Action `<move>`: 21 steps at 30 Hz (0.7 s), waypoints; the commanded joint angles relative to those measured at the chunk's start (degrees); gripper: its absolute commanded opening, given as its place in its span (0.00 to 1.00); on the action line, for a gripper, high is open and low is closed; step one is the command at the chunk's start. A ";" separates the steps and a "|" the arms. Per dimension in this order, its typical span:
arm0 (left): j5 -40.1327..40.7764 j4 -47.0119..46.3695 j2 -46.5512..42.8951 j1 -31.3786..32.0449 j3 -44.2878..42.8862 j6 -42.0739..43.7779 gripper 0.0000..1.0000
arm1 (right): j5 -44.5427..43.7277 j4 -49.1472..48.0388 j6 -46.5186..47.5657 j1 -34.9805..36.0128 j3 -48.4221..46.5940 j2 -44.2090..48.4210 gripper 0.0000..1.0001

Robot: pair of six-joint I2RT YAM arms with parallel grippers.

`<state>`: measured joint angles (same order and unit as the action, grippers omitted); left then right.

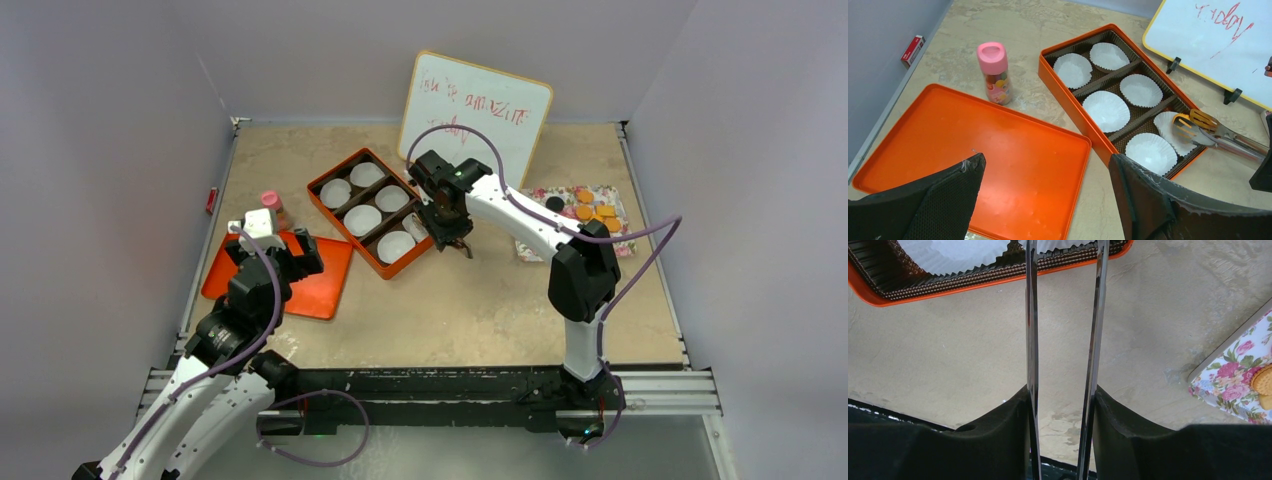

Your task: Pack the cookies

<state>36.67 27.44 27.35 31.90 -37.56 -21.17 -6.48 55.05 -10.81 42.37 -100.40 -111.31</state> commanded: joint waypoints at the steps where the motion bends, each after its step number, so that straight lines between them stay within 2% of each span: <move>1: -0.01 -1.95 -0.41 -0.33 0.77 1.48 0.92 | -0.11 2.06 1.32 0.23 -2.71 1.79 0.45; 12: 0.05 -1.95 -0.79 -0.35 0.82 1.52 0.92 | -0.02 2.66 1.01 0.22 -3.02 2.94 0.47; 21: -0.09 -2.04 -0.87 -0.51 0.82 1.56 0.92 | 1.74 1.36 -1.12 0.10 -2.20 8.90 0.46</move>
<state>36.67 27.40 26.92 31.88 -36.84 -21.17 -6.00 56.34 -11.05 42.37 -101.03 -108.90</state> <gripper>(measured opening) 0.922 0.470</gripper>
